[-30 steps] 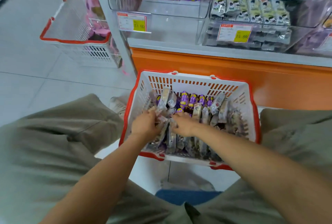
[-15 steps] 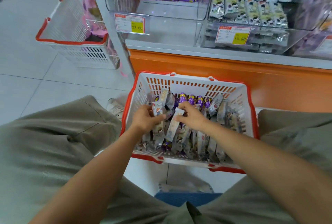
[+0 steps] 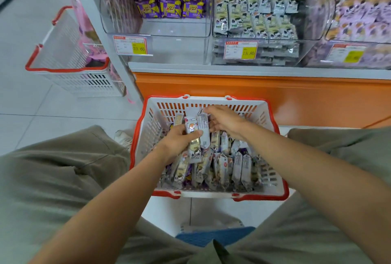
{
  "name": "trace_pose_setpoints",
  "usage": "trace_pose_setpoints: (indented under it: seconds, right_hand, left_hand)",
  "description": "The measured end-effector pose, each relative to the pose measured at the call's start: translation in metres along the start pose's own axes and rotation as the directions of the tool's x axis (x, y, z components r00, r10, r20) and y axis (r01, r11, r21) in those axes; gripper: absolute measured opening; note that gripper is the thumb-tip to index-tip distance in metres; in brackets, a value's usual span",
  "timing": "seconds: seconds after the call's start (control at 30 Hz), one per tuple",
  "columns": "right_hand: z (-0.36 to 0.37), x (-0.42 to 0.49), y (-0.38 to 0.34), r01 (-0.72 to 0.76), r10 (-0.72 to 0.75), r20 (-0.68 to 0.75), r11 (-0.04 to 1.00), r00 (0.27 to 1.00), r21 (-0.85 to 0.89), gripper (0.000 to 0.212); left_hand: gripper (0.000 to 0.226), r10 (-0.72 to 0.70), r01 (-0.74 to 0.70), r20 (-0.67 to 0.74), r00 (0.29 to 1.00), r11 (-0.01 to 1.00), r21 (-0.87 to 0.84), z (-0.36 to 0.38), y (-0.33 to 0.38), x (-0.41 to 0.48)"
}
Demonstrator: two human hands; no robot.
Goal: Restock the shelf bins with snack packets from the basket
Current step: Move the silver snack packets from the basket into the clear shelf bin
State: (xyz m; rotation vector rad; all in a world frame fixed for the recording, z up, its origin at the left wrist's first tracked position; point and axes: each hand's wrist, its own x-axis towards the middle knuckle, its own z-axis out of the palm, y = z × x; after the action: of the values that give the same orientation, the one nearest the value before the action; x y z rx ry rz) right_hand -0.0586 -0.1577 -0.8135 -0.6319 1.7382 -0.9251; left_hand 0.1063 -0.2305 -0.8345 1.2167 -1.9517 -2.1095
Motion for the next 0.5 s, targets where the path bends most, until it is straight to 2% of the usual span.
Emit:
trace_pose_setpoints:
  seconds: [0.07,0.1,0.13,0.2,0.27,0.3,0.4,0.5]
  right_hand:
    - [-0.007,-0.007,-0.002,-0.001,-0.01,0.106,0.995,0.994,0.104,0.014]
    - [-0.01,-0.009,0.0,0.008,-0.021,0.122,0.995,0.992,0.101,0.014]
    - [-0.013,-0.01,0.002,0.012,-0.02,0.115,0.997,0.993,0.071,0.019]
    - [-0.014,-0.01,0.006,0.003,-0.003,0.049,1.0,0.999,-0.004,0.034]
    - [-0.013,-0.01,0.008,-0.008,0.008,-0.018,1.0,1.0,-0.022,0.039]
    - [-0.011,-0.009,0.009,-0.007,0.007,-0.041,1.0,0.999,-0.008,0.039]
    - [-0.011,-0.013,0.01,-0.013,0.013,-0.085,1.0,0.996,-0.008,0.047]
    - [-0.016,-0.023,0.009,0.035,-0.031,-0.042,0.996,0.999,0.078,0.024]
  left_hand:
    - [0.06,0.008,-0.007,0.013,1.0,0.999,-0.043,0.003,0.002,-0.004]
    - [0.068,0.001,0.0,0.015,1.0,0.998,-0.059,0.004,0.004,-0.004]
    - [0.065,-0.006,0.007,0.015,1.0,0.997,-0.074,0.005,0.006,-0.004]
    - [0.037,-0.007,0.008,0.011,1.0,0.993,-0.115,0.01,0.013,-0.005]
    - [0.023,-0.03,0.028,-0.013,0.999,0.987,-0.159,0.015,0.019,-0.004]
    - [0.025,-0.049,0.042,-0.034,0.998,0.984,-0.174,0.018,0.021,-0.004]
    - [0.052,-0.102,0.087,-0.06,0.993,0.974,-0.207,0.023,0.025,-0.001]
    - [0.044,-0.149,0.113,-0.106,0.983,0.952,-0.285,0.025,0.025,0.001]
